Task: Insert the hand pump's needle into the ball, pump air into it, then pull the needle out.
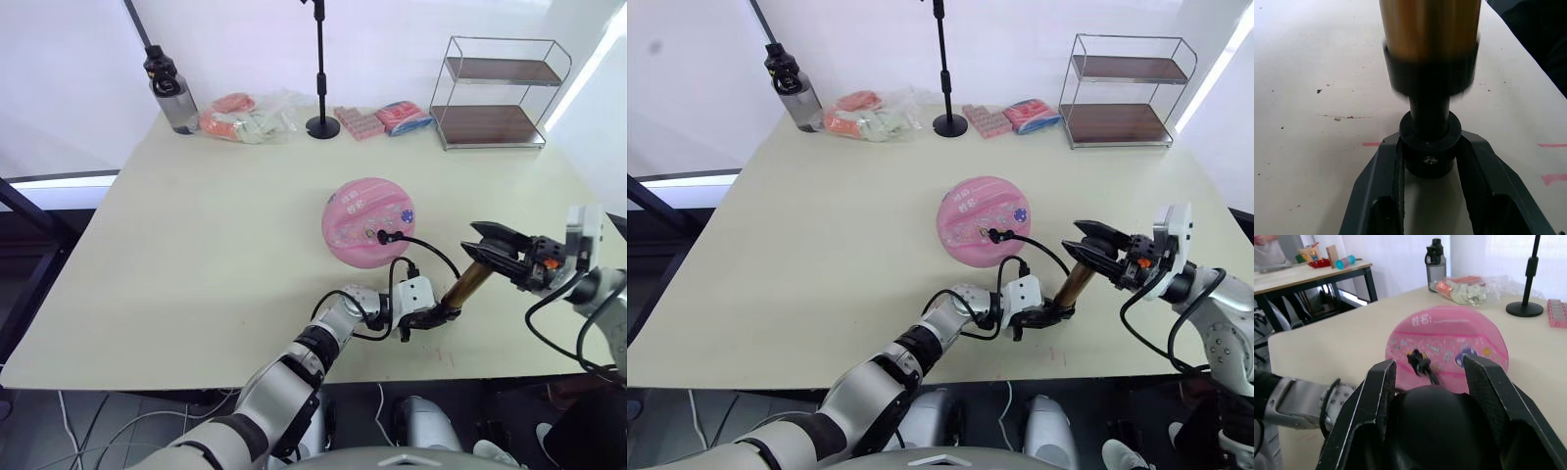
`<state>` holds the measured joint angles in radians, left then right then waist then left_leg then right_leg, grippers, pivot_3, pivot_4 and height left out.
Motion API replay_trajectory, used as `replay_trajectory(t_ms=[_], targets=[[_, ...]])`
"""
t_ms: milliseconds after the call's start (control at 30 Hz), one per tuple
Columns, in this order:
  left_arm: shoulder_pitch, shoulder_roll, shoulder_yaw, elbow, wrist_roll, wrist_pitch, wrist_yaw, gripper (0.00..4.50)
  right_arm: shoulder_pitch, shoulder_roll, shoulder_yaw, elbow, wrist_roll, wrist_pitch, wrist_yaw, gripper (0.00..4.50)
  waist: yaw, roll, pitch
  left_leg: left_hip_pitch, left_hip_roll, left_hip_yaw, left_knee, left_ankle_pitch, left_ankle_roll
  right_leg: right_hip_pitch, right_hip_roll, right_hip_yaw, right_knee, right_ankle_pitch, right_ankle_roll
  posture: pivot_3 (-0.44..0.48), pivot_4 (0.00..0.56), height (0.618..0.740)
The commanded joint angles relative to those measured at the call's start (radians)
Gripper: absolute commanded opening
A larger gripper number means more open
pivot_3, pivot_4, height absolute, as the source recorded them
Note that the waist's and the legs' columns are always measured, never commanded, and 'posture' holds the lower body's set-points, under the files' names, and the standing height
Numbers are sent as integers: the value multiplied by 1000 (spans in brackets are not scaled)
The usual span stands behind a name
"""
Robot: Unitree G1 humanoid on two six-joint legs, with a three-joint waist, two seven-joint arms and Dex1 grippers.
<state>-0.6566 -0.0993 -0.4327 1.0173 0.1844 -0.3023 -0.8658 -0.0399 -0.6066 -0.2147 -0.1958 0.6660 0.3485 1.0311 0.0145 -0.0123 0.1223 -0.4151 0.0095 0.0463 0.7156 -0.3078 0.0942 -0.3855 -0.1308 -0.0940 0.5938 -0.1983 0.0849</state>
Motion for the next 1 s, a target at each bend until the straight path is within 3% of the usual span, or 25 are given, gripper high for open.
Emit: replay_trajectory(t_ms=[33,333,500,867,1000], targets=[[20,19,-19,64,42,45,5,1072,61,22,81,80,-52,15,21,1648,0,0,0,0,0,0,0,0,0,0,0,0,0,0,0,0,150,740],[15,20,-16,75,43,44,3,1072,-73,-102,-78,-61,118,145,-20,1648,3,7,4,-1,0,0,0,-2,-3,0,-1,0,-1,0,0,0,150,740],[15,22,-15,79,42,44,0,1072,-193,-225,-225,-96,296,285,-46,1648,3,20,15,-2,-2,1,0,0,0,-1,-3,0,-1,0,0,0,150,740],[13,24,-14,82,40,42,-7,1072,-430,-391,-351,-12,493,465,-116,1648,2,17,19,-4,-3,1,0,0,1,-2,-4,0,-2,0,0,0,150,740],[12,19,-11,81,34,47,-10,1072,-447,-382,-356,-12,515,499,-126,1648,3,18,19,-17,-3,2,3,3,-3,-16,-4,1,1,2,2,0,150,740]])
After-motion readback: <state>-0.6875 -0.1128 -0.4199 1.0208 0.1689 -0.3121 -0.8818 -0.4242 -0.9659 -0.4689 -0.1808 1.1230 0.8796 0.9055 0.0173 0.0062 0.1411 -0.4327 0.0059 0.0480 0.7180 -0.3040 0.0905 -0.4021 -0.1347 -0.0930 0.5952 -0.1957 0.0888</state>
